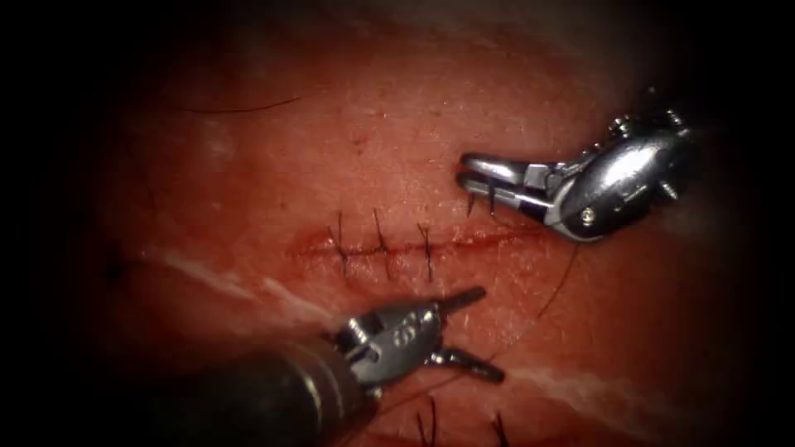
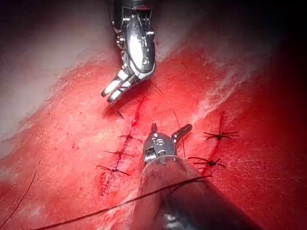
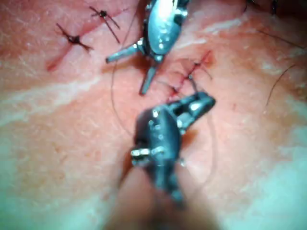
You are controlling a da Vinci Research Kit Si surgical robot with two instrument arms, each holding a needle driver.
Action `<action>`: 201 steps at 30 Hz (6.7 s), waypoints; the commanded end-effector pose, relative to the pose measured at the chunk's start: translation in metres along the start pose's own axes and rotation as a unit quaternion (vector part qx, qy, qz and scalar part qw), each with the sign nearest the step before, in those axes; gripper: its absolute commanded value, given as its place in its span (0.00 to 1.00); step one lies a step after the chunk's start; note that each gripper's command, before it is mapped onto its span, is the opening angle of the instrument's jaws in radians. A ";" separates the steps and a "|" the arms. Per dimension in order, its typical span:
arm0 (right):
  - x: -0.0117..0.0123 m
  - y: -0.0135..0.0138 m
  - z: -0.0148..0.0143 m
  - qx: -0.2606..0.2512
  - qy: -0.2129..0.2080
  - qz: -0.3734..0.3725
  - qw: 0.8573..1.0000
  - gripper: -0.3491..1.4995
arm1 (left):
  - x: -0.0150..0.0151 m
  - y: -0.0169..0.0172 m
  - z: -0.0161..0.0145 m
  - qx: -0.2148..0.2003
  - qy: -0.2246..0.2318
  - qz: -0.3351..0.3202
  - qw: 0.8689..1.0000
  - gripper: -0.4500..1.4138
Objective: Wound Closure
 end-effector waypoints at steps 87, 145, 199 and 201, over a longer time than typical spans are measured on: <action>-0.0056 -0.0107 -0.0014 0.071 0.028 -0.120 0.990 0.00 | -0.0043 -0.0005 0.0009 -0.026 -0.065 0.015 0.997 0.44; -0.0085 -0.0121 -0.0016 0.119 -0.009 0.033 0.992 0.00 | -0.0040 -0.0006 0.0007 -0.034 -0.066 0.016 0.997 0.44; -0.0090 -0.0141 -0.0018 0.177 -0.050 0.183 0.966 0.00 | -0.0039 -0.0006 0.0005 -0.034 -0.066 0.016 0.997 0.44; -0.0087 -0.0137 -0.0020 0.173 -0.036 0.122 0.977 0.00 | -0.0039 -0.0006 0.0005 -0.034 -0.066 0.016 0.997 0.44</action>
